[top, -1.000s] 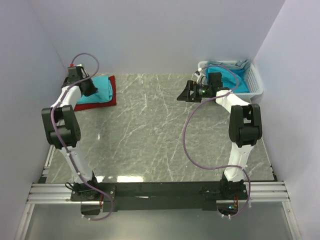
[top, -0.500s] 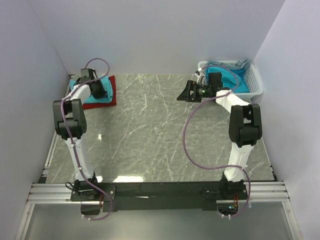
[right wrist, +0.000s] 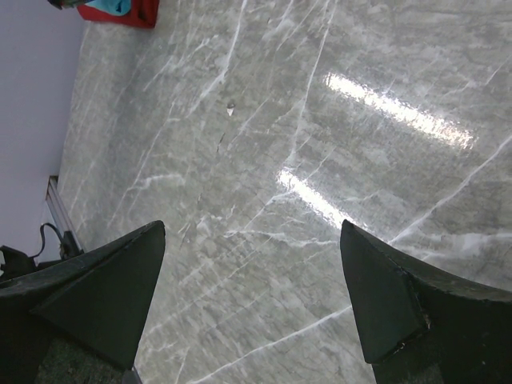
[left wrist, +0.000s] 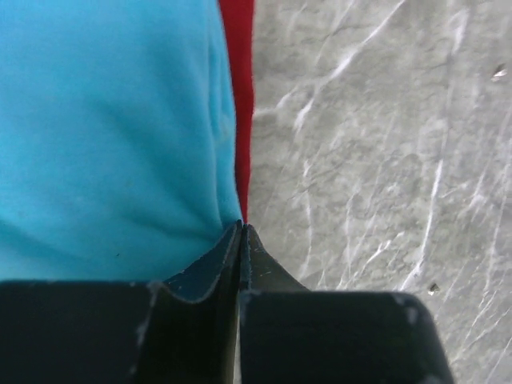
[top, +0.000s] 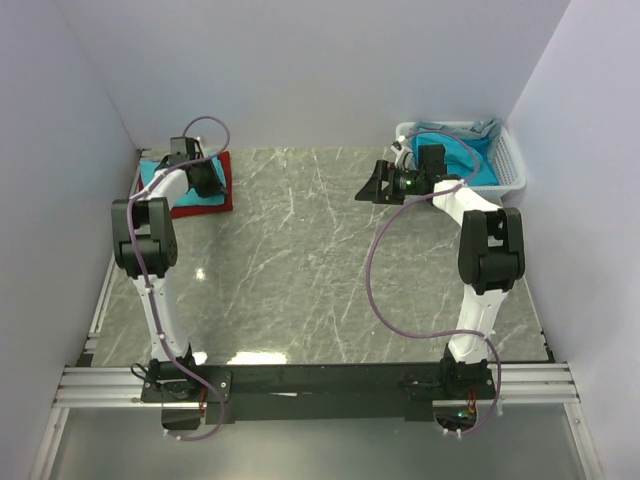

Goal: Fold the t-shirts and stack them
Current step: Neatly place the folded tshirt to the corner

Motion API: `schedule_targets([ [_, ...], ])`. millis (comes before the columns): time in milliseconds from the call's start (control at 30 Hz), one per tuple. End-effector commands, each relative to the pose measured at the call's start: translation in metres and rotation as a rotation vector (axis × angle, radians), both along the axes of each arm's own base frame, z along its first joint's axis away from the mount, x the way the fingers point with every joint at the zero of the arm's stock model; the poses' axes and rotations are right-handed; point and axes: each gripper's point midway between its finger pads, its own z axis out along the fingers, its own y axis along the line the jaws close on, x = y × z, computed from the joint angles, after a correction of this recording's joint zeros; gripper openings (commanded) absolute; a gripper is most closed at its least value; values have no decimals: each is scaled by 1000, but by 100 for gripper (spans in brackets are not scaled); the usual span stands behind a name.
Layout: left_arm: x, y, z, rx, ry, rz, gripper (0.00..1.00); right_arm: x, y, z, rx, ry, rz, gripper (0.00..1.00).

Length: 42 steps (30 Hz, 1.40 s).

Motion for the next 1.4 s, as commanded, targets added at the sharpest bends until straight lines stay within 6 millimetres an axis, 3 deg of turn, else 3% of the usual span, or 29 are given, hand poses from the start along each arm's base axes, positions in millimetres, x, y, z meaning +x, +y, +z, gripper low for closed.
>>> schedule_targets([
  [0, 13, 5, 51, -27, -169, -14, 7, 3, -4, 10, 16, -35, -1, 96],
  [67, 3, 14, 89, -106, -271, 32, 15, 3, -5, 11, 19, -34, -4, 96],
  [100, 1, 38, 103, -138, -314, 88, 20, 4, -6, 11, 19, -36, -6, 96],
  [133, 6, 47, 126, -201, -394, 122, 24, 4, -6, 12, 20, -36, -4, 96],
  [167, -4, 48, 136, -260, -412, 103, 29, 4, -6, 11, 22, -34, -2, 96],
  [200, -6, 65, 140, -281, -428, 128, 30, 4, -6, 11, 22, -31, -3, 96],
  [267, -9, 72, 144, -322, -420, 135, 32, 3, -6, 12, 24, -34, -2, 96],
  [400, -13, 104, 123, -349, -374, 230, 36, 3, -5, 17, 25, -46, 0, 96],
  [567, -12, 125, 93, -387, -328, 306, 32, 3, -6, 18, 29, -45, -1, 96],
  [733, -13, 136, 37, -358, -204, 358, 26, 3, -6, 15, 28, -40, 0, 96],
  [867, -40, 143, -18, -339, -91, 428, 23, 4, -6, 17, 27, -48, -1, 96],
  [967, -61, 149, -46, -337, -36, 479, 23, 4, -6, 13, 30, -35, -2, 96],
  [1067, -66, 156, -55, -354, -30, 483, 25, 3, -6, 11, 33, -29, 1, 96],
  [1133, -60, 156, -50, -352, -46, 461, 25, 3, -6, 13, 30, -36, 0, 96],
  [1233, -46, 152, -17, -373, -132, 395, 28, 3, -6, 15, 29, -40, -1, 96],
  [1367, -32, 148, 50, -373, -276, 311, 32, 4, -6, 12, 29, -35, -1, 96],
])
